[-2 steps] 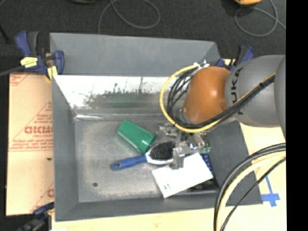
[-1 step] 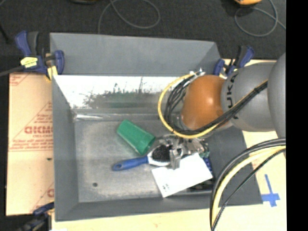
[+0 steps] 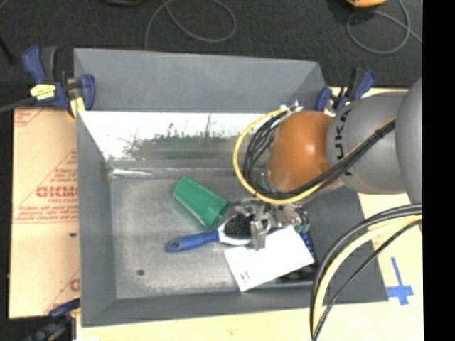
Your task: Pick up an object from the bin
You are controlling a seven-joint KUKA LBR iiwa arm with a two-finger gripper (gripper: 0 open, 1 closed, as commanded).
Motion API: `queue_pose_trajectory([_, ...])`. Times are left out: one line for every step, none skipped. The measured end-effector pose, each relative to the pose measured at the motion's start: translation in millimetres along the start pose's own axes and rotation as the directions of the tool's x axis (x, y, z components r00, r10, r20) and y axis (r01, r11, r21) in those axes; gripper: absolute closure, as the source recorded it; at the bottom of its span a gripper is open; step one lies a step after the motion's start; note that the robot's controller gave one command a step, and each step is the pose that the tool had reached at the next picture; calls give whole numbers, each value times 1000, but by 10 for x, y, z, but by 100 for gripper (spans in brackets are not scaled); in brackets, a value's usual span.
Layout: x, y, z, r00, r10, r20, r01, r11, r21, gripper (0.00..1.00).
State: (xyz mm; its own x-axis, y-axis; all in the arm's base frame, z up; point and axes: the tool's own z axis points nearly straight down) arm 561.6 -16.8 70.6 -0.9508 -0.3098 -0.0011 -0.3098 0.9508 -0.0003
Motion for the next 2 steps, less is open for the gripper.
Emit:
queue_pose_trajectory([6, 3, -30, 1000, 0, -1, 0, 1000, 0, 100])
queue_pose_trajectory([23, 7, -169, 1000, 0, -7, 0, 1000, -2, 100])
